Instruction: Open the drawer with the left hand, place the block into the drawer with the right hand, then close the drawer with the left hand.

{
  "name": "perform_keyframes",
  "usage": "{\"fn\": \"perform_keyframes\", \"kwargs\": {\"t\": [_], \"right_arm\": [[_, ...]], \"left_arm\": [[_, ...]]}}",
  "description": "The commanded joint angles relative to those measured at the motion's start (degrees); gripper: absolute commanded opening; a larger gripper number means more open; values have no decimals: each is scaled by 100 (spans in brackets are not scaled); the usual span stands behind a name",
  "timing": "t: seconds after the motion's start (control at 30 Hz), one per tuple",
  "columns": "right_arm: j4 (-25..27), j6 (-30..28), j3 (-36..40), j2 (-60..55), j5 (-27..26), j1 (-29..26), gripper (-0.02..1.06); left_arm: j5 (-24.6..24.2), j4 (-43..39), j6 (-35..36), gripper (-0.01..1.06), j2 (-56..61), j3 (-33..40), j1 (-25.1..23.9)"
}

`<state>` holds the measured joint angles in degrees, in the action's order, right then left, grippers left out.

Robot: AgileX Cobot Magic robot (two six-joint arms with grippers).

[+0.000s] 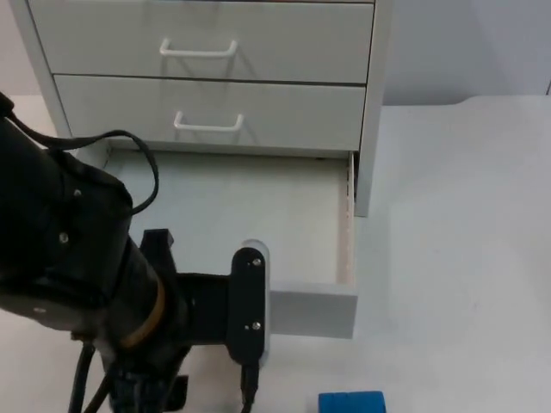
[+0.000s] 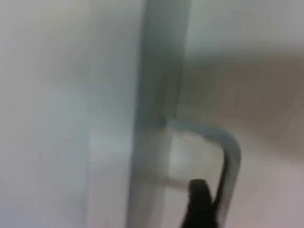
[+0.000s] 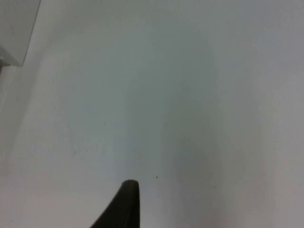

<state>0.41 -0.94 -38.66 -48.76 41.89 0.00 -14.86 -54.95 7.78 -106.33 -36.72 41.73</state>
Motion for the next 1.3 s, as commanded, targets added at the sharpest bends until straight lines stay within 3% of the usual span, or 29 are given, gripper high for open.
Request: {"fn": "perform_keyframes", "kwargs": {"t": [0.0,0.23,0.87,1.27], "right_arm": [[10,5,-13,-7,-93,-30,105],[10,5,-13,-7,-93,-30,105],[10,5,-13,-7,-79,-30,105],[35,5,-13,-7,-56,-30,105]], "left_arm": [[-128,200,78,63,166,48,29],[-280,354,78,63,596,48,29],[-446,3010,78,63,2960,48,219],[-446,3154,123,67,4197,48,219]]}}
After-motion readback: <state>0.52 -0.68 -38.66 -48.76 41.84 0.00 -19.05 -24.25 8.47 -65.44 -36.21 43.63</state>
